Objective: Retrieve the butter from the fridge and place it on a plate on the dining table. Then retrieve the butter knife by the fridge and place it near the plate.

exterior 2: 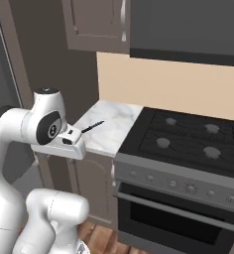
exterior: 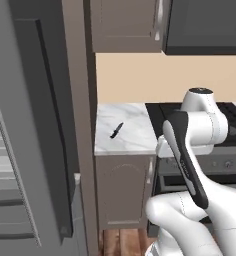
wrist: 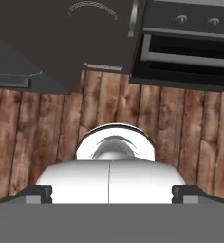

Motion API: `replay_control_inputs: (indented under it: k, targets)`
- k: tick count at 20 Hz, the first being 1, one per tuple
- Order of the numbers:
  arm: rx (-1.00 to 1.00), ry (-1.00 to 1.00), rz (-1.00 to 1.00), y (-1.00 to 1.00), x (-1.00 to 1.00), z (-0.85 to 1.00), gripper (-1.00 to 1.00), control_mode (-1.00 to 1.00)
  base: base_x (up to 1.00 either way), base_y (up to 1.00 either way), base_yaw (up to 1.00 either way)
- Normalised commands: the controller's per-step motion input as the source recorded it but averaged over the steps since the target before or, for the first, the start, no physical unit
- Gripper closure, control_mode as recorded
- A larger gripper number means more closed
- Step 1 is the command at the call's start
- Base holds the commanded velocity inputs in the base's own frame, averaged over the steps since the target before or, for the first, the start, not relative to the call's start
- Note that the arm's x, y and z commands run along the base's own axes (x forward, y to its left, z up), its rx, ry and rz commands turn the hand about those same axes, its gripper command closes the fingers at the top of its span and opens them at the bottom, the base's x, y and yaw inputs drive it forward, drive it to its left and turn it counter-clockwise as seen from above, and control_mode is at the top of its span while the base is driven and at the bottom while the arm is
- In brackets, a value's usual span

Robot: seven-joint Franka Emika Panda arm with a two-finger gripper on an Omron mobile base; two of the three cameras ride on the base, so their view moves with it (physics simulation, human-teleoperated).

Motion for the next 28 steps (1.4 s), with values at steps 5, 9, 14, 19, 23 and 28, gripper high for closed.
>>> replay_control_inputs:
  k: [5,9,14,19,23,28]
  targets:
    - [0.00,0.00,0.00,0.00,0.00,0.00,-1.00,1.00,0.17,0.28,0.01]
    - [0.00,0.00,0.00,0.00,0.00,0.00,-1.00,1.00,0.35,0.10,0.00]
    - [0.00,0.00,0.00,0.00,0.00,0.00,-1.00,1.00,0.40,0.02,0.00]
    - [0.00,0.00,0.00,0.00,0.00,0.00,-1.00,1.00,0.40,0.44,0.00]
    - [0.00,0.00,0.00,0.00,0.00,0.00,-1.00,1.00,0.49,0.50,0.00]
    - [0.00,0.00,0.00,0.00,0.00,0.00,-1.00,1.00,0.57,-0.03,0.00]
